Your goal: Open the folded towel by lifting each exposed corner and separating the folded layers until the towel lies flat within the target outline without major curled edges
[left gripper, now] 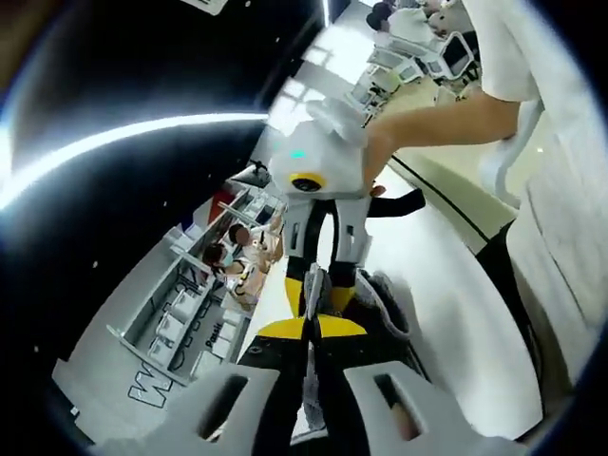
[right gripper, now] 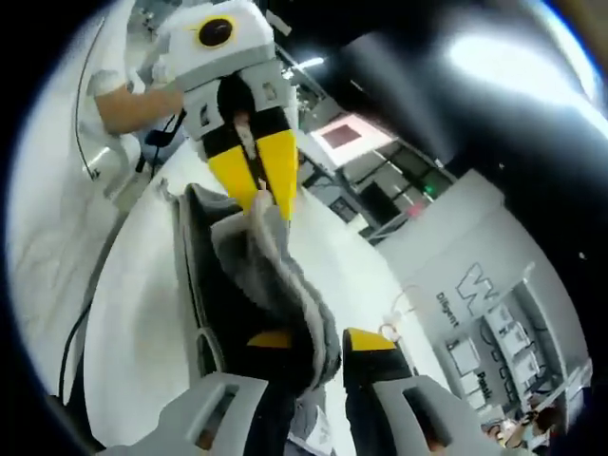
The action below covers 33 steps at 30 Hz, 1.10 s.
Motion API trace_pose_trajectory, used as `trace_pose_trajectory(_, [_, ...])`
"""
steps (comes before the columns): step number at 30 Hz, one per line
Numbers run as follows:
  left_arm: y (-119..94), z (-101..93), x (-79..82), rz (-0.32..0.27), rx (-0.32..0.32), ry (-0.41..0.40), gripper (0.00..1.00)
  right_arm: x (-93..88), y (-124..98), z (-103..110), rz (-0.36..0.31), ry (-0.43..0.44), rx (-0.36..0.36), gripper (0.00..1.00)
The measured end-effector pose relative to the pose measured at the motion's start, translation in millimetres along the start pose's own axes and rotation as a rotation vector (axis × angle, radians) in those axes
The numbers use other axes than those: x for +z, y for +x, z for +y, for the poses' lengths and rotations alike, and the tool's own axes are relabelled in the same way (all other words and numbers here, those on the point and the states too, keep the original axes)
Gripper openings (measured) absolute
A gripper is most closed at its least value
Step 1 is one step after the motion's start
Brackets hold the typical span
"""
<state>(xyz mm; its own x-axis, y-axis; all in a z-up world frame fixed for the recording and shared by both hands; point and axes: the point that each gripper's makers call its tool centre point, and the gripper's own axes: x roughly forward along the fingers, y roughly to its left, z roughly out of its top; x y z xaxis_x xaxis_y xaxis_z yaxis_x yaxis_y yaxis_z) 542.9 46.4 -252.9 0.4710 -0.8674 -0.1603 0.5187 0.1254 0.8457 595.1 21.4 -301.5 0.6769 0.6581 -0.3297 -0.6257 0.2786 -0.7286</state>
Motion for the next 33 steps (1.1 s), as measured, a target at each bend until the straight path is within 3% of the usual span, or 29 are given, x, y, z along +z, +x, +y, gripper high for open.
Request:
trace_pose_trajectory(7, [-12, 18.3, -11.8, 0.027, 0.054, -0.006, 0.01, -0.3, 12, 21, -0.043, 0.002, 0.096, 0.17])
trace_pose_trajectory(13, [-31, 37.0, -16.7, 0.032, 0.108, -0.030, 0.01, -5.2, 19, 18, -0.018, 0.000, 0.089, 0.19])
trace_pose_trajectory(16, [-38, 43.3, -5.2, -0.042, 0.136, -0.104, 0.01, -8.2, 21, 13, -0.003, -0.014, 0.082, 0.10])
trace_pose_trajectory(17, [-44, 47.8, -1.2, -0.067, 0.150, -0.146, 0.01, -9.5, 22, 11, 0.002, -0.013, 0.077, 0.11])
trace_pose_trajectory(19, [-52, 54.1, 0.1, -0.072, 0.172, -0.138, 0.01, -17.2, 23, 0, 0.036, 0.011, 0.041, 0.15])
trace_pose_trajectory(30, [-108, 96.0, -6.3, -0.121, 0.342, -0.258, 0.01, -61.6, 42, -24, 0.113, 0.028, 0.005, 0.11])
trace_pose_trajectory(31, [-118, 107.8, -4.7, -0.152, 0.422, -0.303, 0.01, -64.7, 43, -24, 0.122, 0.017, 0.008, 0.11])
trace_pose_trajectory(33, [-122, 111.5, -1.9, -0.172, 0.441, -0.312, 0.01, -63.7, 44, -26, 0.110, 0.020, 0.005, 0.11])
